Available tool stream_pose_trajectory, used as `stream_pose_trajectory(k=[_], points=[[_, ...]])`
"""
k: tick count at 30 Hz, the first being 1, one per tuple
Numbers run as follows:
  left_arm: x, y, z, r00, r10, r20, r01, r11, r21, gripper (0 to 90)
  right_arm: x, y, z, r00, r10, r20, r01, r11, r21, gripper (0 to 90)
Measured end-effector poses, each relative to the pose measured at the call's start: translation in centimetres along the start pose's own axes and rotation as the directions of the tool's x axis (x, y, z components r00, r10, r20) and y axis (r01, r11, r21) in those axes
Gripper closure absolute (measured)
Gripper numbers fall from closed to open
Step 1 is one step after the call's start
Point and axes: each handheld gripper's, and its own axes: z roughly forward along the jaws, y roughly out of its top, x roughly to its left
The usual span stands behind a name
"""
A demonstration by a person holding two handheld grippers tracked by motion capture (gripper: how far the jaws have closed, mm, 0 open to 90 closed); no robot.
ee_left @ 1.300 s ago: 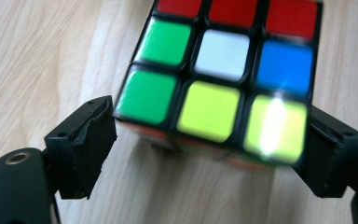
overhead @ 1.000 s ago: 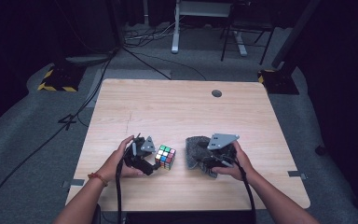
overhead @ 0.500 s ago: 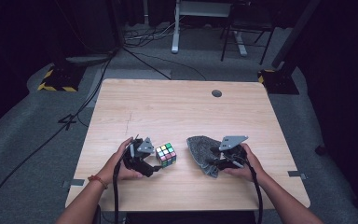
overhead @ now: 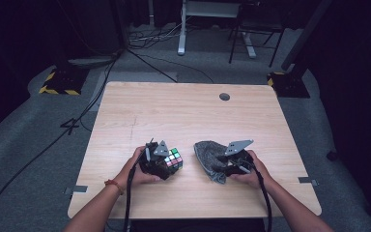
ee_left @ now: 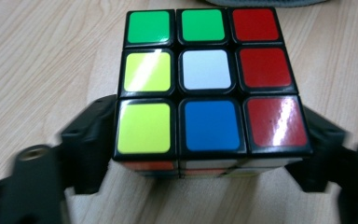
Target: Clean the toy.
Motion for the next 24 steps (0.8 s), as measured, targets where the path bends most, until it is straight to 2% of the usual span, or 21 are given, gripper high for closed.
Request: stream_pose_trajectory(k=[3, 5, 7, 9, 11, 15, 17, 18, 21, 24], points=[[0.1, 0.2, 0.1, 0.9998, 0.011, 0.014, -0.011, 0.9999, 0.0, 31.7, -0.1, 0.1, -0.1, 0.9999, -0.011, -0.004, 0.011, 1.0, 0.002, 56.4], [0.1, 0.3, 0.2, 0.9997, 0.013, 0.018, -0.013, 0.9999, -0.001, 32.3, 0.2, 0.6, -0.7, 0.9994, -0.032, 0.011, 0.032, 0.999, 0.002, 50.9], [0.0, 0.3, 0.1, 0.9993, 0.028, 0.026, -0.028, 0.9996, 0.005, 32.7, 0.4, 1.3, -1.6, 0.998, -0.047, 0.043, 0.048, 0.998, -0.03, 47.8], [-0.1, 0.4, 0.1, 0.9986, 0.035, 0.039, -0.035, 0.9993, 0.009, 32.9, 0.5, 1.9, -2.2, 0.9953, -0.041, 0.088, 0.047, 0.997, -0.061, 45.8], [-0.3, 0.5, 0.2, 0.9975, 0.051, 0.05, -0.052, 0.9986, 0.011, 33.0, 0.5, 2.3, -2.0, 0.9907, -0.037, 0.131, 0.045, 0.997, -0.063, 44.1], [-0.6, 0.8, 0.5, 0.9952, 0.072, 0.067, -0.073, 0.9972, 0.015, 33.1, 0.2, 2.5, -0.4, 0.9902, -0.02, 0.138, 0.025, 0.999, -0.034, 40.0], [-0.6, 1.0, 0.5, 0.9938, 0.085, 0.071, -0.087, 0.9959, 0.023, 33.1, 0.2, 2.5, 0.5, 0.9886, -0.027, 0.148, 0.027, 1.0, 0.001, 40.0], [-0.6, 1.0, 0.6, 0.9938, 0.08, 0.077, -0.082, 0.9964, 0.023, 33.1, 0.2, 2.5, 0.9, 0.9886, -0.025, 0.148, 0.023, 1.0, 0.016, 40.2], [-0.6, 1.1, 0.7, 0.994, 0.079, 0.077, -0.08, 0.9967, 0.016, 33.0, 0.0, 2.1, 1.9, 0.9911, -0.001, 0.133, -0.006, 0.999, 0.051, 44.3], [-0.7, 1.1, 0.9, 0.9947, 0.074, 0.071, -0.076, 0.9969, 0.02, 32.7, -0.3, 1.8, 1.7, 0.9947, 0.023, 0.1, -0.027, 0.999, 0.043, 56.9]])
